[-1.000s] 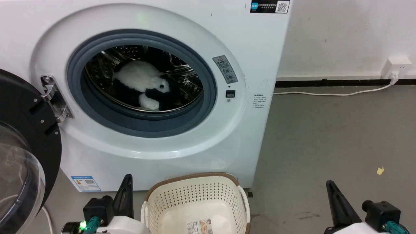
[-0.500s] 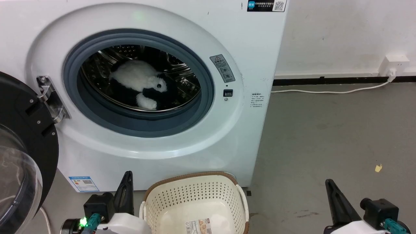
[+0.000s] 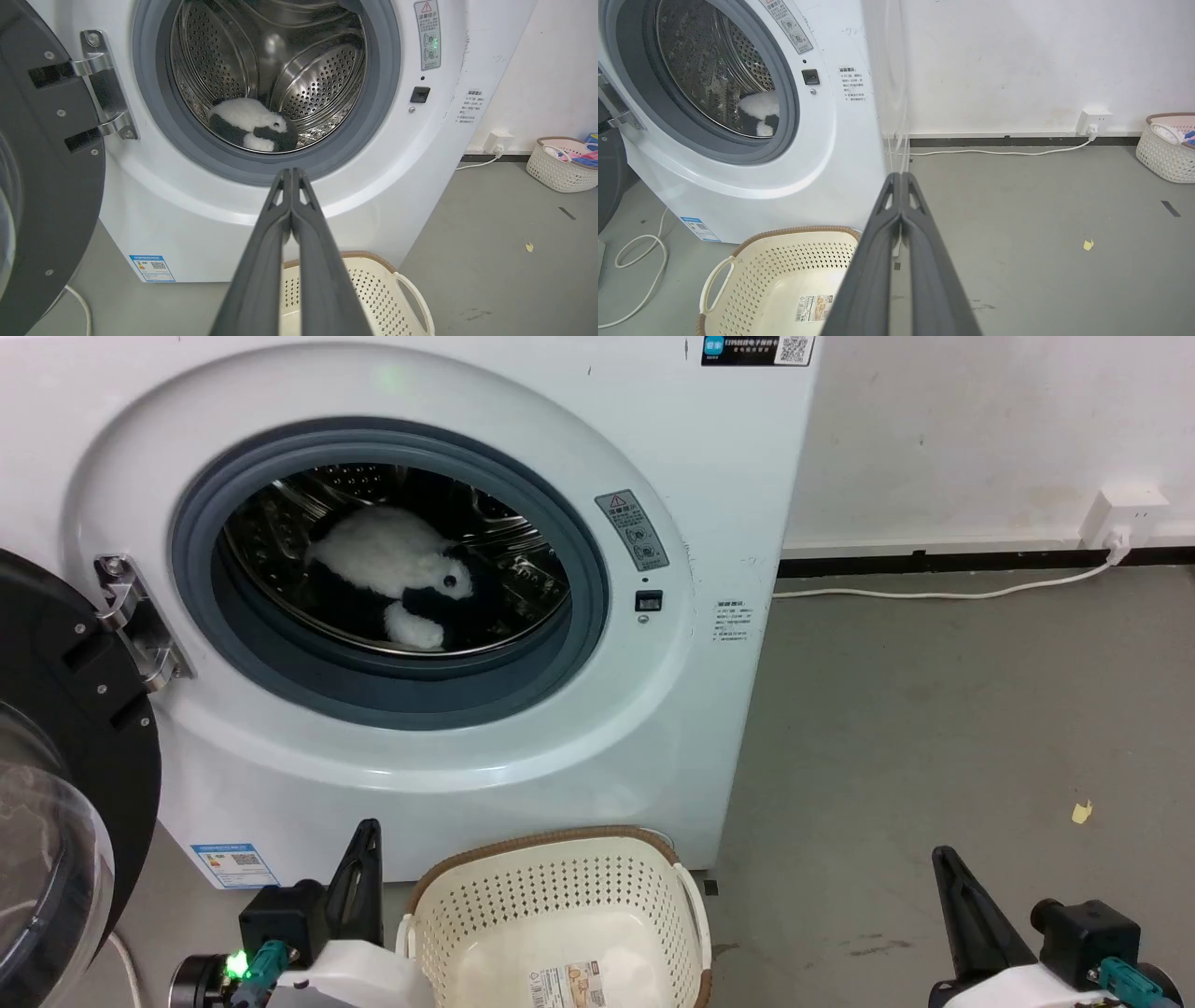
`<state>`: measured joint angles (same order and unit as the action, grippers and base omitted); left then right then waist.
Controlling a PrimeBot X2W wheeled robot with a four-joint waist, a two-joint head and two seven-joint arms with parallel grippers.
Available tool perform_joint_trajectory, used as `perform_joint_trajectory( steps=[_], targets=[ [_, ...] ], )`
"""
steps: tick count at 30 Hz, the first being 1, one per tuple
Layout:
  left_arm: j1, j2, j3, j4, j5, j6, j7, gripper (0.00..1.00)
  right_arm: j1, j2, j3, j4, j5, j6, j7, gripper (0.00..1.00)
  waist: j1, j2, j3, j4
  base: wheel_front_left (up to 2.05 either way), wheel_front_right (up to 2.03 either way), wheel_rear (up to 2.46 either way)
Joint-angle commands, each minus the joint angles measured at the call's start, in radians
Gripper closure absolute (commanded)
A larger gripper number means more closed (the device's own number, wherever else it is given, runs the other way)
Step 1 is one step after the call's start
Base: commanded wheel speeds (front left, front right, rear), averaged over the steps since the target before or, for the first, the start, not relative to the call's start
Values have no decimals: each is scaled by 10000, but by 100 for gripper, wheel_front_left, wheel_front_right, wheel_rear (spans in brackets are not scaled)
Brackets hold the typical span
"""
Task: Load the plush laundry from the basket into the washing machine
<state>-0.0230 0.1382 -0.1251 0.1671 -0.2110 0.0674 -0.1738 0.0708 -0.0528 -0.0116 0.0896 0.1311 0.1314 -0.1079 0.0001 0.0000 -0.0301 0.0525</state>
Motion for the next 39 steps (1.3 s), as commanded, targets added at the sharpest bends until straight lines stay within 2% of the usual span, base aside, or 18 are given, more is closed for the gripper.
perform_joint_trajectory(
  steps=[1, 39],
  targets=[
    [79, -59, 53, -90, 128, -58, 65, 100, -198, 9, 20, -70, -98, -3, 26, 100, 0, 0, 5, -8, 0, 0, 0],
    [148, -438, 606, -820, 1044, -343, 838, 100, -433, 17, 64, -452, -658, -5, 512, 100, -1, 0, 141, -246, 0, 0, 0]
  ],
)
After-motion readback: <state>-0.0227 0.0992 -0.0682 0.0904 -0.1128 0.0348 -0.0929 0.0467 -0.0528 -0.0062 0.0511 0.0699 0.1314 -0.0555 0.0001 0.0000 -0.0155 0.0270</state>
